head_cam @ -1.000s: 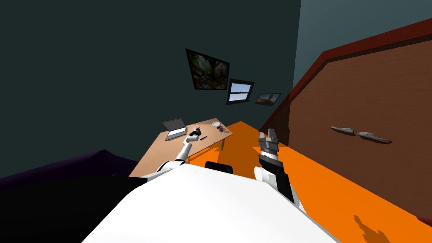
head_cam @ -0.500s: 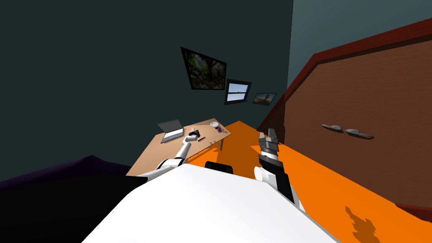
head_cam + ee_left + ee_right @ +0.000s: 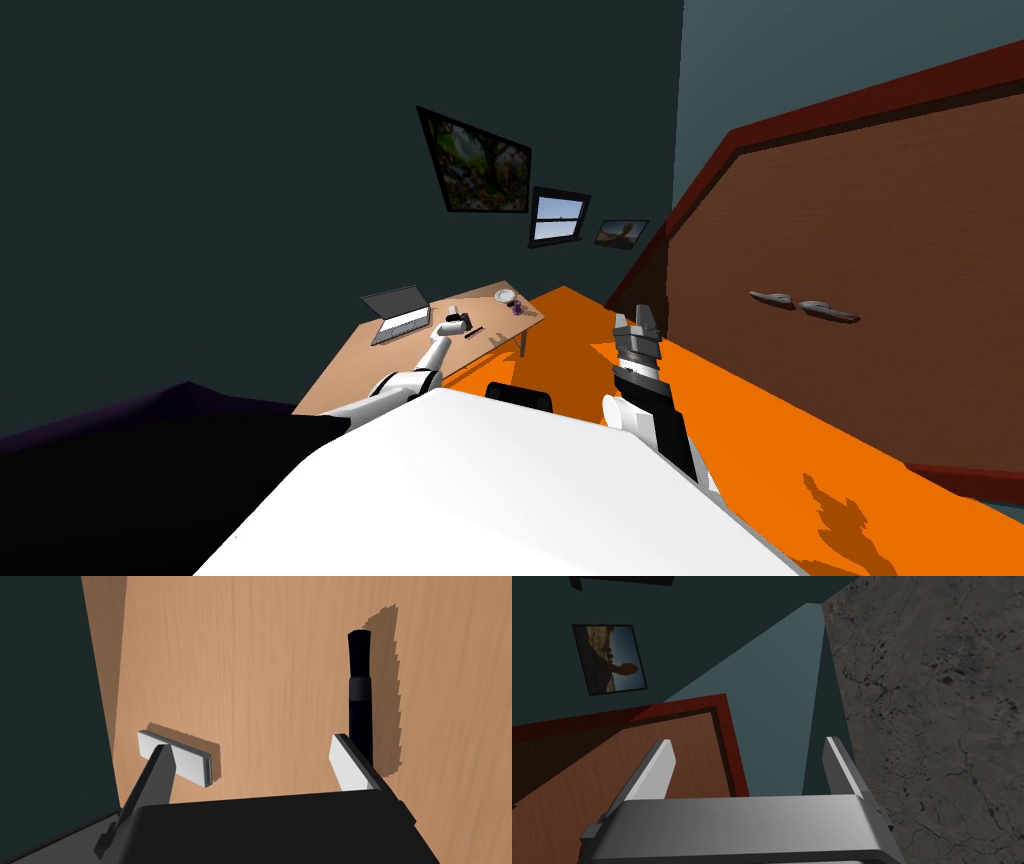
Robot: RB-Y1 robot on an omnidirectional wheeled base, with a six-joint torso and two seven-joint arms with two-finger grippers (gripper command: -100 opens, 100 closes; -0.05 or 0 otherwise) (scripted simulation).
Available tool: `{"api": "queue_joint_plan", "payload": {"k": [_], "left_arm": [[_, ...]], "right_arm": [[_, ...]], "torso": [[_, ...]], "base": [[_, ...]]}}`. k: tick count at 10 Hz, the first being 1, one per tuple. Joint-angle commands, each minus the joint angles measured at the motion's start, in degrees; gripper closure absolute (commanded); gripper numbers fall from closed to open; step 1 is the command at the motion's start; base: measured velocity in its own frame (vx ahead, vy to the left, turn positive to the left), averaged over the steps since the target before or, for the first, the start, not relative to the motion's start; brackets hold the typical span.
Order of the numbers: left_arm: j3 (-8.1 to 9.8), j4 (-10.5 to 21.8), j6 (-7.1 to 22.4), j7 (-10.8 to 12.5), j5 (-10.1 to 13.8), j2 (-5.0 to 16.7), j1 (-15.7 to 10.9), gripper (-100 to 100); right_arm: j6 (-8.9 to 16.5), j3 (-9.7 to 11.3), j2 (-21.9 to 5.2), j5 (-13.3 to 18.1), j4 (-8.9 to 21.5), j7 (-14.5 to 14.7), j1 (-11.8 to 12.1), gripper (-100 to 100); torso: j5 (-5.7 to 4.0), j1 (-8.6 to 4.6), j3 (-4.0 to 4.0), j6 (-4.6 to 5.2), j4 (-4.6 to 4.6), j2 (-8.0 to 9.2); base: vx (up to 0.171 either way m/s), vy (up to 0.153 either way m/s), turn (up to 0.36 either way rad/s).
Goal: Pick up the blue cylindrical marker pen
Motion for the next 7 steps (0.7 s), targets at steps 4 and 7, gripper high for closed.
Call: {"api": "queue_joint_plan", "payload": {"k": [4, 7], "left_arm": [[2.27, 7.01, 5.34, 1.53, 1.29, 2.74, -2.00, -100], [2.94, 9.87, 6.84, 1.96, 1.68, 3.61, -2.46, -100]], "right_arm": [[0.00, 0.00, 0.00, 0.00, 0.00, 0.00, 0.00, 0], [0.00, 0.00, 0.00, 0.00, 0.00, 0.00, 0.00, 0]], "torso": [[-0.01, -0.06, -0.03, 0.02, -0.01, -0.07], [-0.01, -0.07, -0.05, 0.02, -0.02, -0.09]], "base": [[0.039, -0.024, -0.088], [0.040, -0.021, -0.041]]}}
